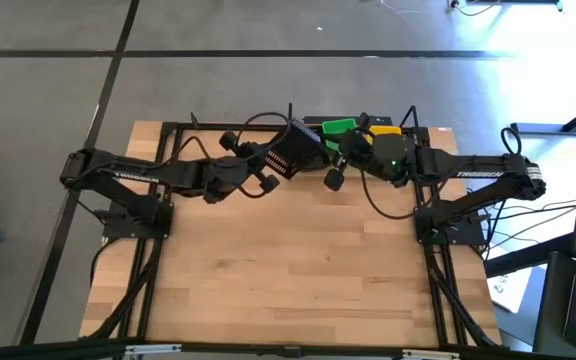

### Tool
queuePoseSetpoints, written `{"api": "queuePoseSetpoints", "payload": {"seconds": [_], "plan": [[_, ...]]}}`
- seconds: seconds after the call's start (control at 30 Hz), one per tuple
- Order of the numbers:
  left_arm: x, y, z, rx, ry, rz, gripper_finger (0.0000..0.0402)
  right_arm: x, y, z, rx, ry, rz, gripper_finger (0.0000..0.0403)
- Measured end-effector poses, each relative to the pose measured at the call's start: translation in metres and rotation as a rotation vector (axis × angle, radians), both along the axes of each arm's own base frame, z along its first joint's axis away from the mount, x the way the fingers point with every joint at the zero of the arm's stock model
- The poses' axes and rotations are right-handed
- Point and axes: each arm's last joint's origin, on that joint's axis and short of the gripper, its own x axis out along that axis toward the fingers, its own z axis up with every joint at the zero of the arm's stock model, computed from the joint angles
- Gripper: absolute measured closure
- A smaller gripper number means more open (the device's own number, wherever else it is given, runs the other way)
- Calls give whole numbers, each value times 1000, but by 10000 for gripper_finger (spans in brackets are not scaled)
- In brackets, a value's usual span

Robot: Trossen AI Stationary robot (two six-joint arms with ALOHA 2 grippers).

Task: Stack baskets on shelf by color
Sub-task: Stack the black basket on the black baskets on the shelf

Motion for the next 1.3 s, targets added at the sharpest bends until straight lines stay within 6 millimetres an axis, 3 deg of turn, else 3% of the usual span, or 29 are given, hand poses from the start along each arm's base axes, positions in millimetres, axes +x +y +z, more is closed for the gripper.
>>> {"api": "queuePoseSetpoints", "payload": {"seconds": [0.43, 1.3], "plan": [[-1, 4, 0, 20, 25, 25, 401, 4, 1, -3, 8, 7, 42, 315], [-1, 0, 0, 18, 22, 9, 401, 9, -36, -15, 39, 62, -69, 315]]}}
